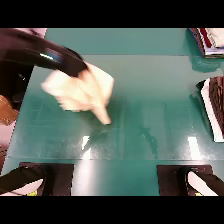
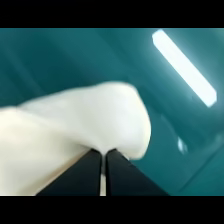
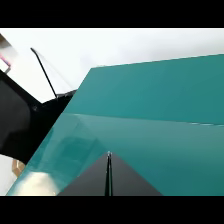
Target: Fold the shirts.
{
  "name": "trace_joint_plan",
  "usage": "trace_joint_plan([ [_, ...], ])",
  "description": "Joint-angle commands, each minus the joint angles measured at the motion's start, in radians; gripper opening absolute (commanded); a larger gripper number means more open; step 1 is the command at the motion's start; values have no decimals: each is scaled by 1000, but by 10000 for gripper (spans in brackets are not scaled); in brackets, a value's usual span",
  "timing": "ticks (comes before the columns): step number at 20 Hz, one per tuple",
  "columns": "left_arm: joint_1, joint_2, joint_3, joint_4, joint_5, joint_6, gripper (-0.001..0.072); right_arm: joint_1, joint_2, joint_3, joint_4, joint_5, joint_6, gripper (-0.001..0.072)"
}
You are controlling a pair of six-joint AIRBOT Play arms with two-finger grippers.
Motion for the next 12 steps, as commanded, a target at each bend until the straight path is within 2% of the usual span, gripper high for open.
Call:
trace_joint_plan([
  [1,-207,-227,2,48,-15,55,296,-1,-48,73,0,92,2,15],
  [2,-210,-263,2,48,1,52,587,-1,-58,86,0,117,2,16],
  [5,-119,-279,3,72,45,7,602,-1,-72,99,-2,150,2,15],
  [9,93,-286,-21,57,76,-61,602,-1,-73,99,-3,151,2,15],
  [12,177,-313,-103,-28,230,-60,602,-1,-74,99,-4,151,2,16],
])
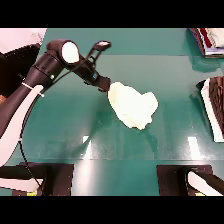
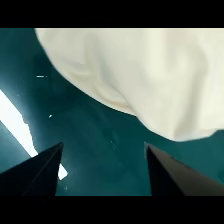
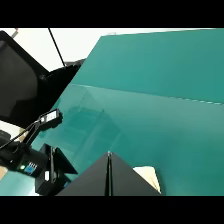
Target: Fold the shirts.
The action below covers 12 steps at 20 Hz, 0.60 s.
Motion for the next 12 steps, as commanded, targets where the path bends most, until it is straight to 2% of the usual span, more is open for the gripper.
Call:
trace_joint_plan([
  [1,93,-48,-68,-96,172,-19,602,0,-2,3,0,10,1,16],
  [5,90,-190,-71,-264,295,61,602,0,-2,-7,-1,10,1,16],
  [9,90,-286,-70,-373,387,87,602,0,-2,-89,0,17,0,15],
  [12,90,-313,-68,-397,413,93,602,0,-2,-153,0,6,0,15],
])
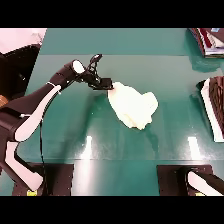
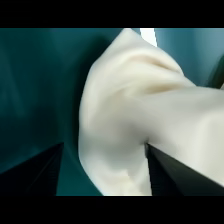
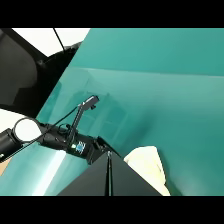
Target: Fold the shirts.
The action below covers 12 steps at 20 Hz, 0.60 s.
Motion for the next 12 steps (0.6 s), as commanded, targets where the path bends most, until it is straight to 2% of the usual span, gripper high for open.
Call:
trace_joint_plan([
  [1,2,-42,0,-67,54,19,602,0,0,-68,1,-14,0,15],
  [3,2,-46,0,-75,55,19,600,0,0,-111,1,-32,0,15],
  [4,2,-46,0,-75,53,19,571,0,0,-136,0,-32,0,16],
  [5,2,-46,0,-77,51,21,341,0,0,-164,0,-32,0,16],
  [6,2,-46,0,-82,51,37,170,0,0,-194,-1,-32,0,16],
  [7,2,-46,0,-98,55,55,118,0,0,-223,-6,-33,0,15],
  [9,2,-46,0,-140,59,91,114,0,0,-277,-56,-27,0,16],
  [10,2,-46,0,-146,56,100,26,0,0,-305,-69,-28,0,15],
  [12,12,-37,0,-137,19,97,24,0,0,-363,-117,-15,0,16],
])
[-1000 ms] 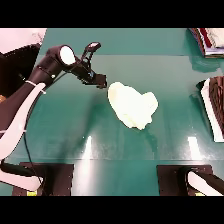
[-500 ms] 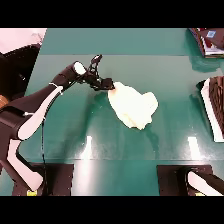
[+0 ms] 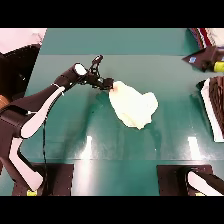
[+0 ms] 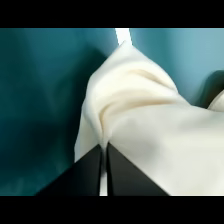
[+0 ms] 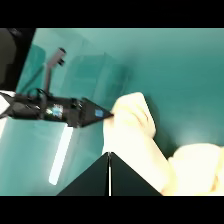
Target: Fold the shirts.
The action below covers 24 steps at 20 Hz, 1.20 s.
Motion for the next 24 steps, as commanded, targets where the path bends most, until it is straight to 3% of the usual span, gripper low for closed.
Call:
trace_joint_plan([
  [1,18,26,0,-1,-63,21,24,5,0,-106,-100,19,0,15],
  [5,52,181,0,224,-179,15,23,71,-3,-286,-229,18,1,20],
  [6,52,222,0,280,-209,14,23,98,-12,-338,-227,6,1,148],
  [7,52,255,0,319,-229,14,23,123,-31,-378,-224,-12,1,390],
  [8,52,284,0,341,-245,14,24,143,-59,-413,-209,-45,2,476],
  [14,51,333,0,351,-290,14,25,259,-238,-451,76,-85,-98,435],
  [16,51,333,0,351,-287,14,25,313,-258,-451,69,-97,-98,427],
  [18,52,333,0,351,-287,14,25,360,-268,-451,58,-116,-98,330],
  [24,51,333,0,349,-280,14,25,439,-269,-451,60,-241,-98,324],
])
